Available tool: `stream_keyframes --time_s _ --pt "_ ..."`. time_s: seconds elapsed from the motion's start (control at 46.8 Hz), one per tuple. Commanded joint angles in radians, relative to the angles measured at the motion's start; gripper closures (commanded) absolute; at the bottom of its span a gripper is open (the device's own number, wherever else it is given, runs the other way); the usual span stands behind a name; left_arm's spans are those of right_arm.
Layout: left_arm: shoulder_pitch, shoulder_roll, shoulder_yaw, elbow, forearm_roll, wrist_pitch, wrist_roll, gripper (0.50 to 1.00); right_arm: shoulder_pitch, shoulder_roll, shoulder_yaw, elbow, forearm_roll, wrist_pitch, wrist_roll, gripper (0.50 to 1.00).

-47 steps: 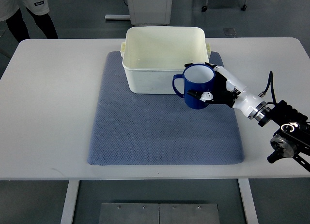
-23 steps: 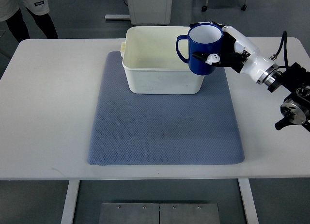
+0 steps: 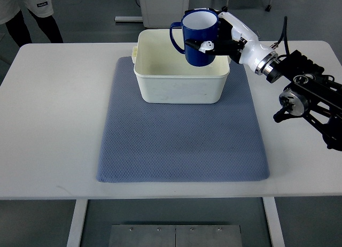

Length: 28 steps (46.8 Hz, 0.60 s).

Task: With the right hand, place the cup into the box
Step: 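Lift the blue mug with the right hand over the cream box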

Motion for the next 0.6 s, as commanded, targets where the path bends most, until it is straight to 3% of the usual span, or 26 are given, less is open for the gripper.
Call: stream_keyframes --time_s 0.0,0.577 --pt "0.0 0.0 0.0 0.0 0.0 -0.001 0.0 0.5 0.008 0.045 0.0 -0.043 -0.002 -0.001 -0.002 1.0" --pt "0.0 0.0 -0.001 0.0 0.0 -0.001 0.0 0.5 0.04 0.279 0.0 -0.338 -0.009 -0.015 0.002 1.0"
